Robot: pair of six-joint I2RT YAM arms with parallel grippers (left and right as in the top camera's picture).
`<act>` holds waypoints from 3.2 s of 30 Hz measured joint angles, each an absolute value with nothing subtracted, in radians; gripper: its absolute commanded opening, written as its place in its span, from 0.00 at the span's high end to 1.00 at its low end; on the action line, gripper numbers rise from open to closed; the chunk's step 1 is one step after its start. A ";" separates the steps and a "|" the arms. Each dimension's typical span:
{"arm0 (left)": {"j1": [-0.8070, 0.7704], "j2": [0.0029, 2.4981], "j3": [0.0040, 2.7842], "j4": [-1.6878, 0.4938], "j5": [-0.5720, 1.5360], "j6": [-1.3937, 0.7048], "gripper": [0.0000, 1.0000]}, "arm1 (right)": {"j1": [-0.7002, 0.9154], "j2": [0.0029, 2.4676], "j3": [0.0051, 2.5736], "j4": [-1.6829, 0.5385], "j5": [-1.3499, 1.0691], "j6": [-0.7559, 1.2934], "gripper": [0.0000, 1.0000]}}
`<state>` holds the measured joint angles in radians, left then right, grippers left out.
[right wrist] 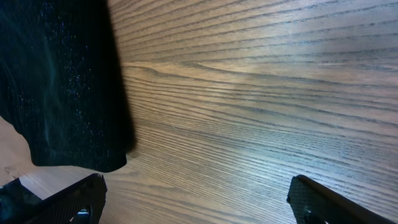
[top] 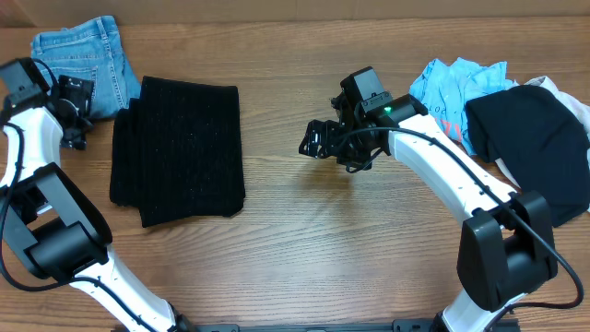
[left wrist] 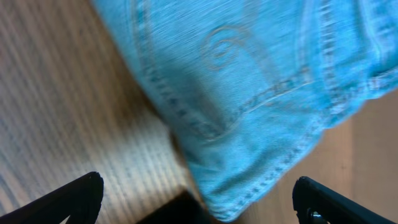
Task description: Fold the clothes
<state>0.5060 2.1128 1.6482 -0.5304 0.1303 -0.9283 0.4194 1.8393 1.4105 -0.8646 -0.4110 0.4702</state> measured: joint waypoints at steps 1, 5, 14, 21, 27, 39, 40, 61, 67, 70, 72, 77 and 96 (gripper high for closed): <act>0.506 2.113 1.609 -0.505 0.130 -0.942 0.00 | 0.419 1.839 1.411 -0.860 -0.411 0.470 0.02; 0.506 2.113 1.572 -0.488 0.122 -0.967 0.03 | 0.419 1.839 1.411 -0.857 -0.411 0.471 0.02; 0.506 2.167 1.571 -0.456 0.116 -0.973 0.00 | 0.420 1.839 1.411 -0.848 -0.414 0.469 0.54; 0.535 2.172 1.570 -0.461 0.308 -0.824 0.05 | 0.567 1.839 1.411 -0.797 -0.439 0.451 0.96; 0.551 1.995 1.563 -0.611 0.393 -0.649 0.00 | 0.693 1.839 1.412 -0.675 -0.402 0.450 0.96; 0.204 1.680 1.561 -1.139 0.292 -0.249 0.96 | 0.318 1.822 1.425 -0.753 -0.404 0.600 0.84; 0.166 1.689 1.550 -1.139 0.275 -0.236 0.96 | 0.213 1.814 1.427 -0.830 -0.440 0.587 0.84; 0.041 2.149 1.490 -0.432 -0.026 -0.438 0.96 | 0.086 1.800 1.428 -1.006 -0.458 0.444 0.84; 0.041 2.189 1.501 -0.262 -0.092 -0.461 0.96 | 0.086 1.800 1.428 -1.023 -0.454 0.444 0.84; 0.057 2.209 1.521 -0.217 -0.120 -0.546 0.96 | 0.086 1.800 1.428 -1.060 -0.452 0.444 0.84; 0.086 2.214 1.523 -0.187 -0.135 -0.601 0.96 | 0.086 1.800 1.428 -1.072 -0.452 0.444 0.84; 0.193 2.220 1.524 -0.141 -0.138 -0.738 0.95 | 0.086 1.800 1.428 -1.084 -0.452 0.444 0.84; 0.546 1.933 1.789 -0.973 -0.070 -0.888 0.10 | 0.107 1.800 1.428 -1.089 -0.451 0.413 0.84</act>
<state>0.5457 1.9331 1.7885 -0.9733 -0.0700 -0.8879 0.1070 1.7996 1.4277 -1.0889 -0.4515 0.4129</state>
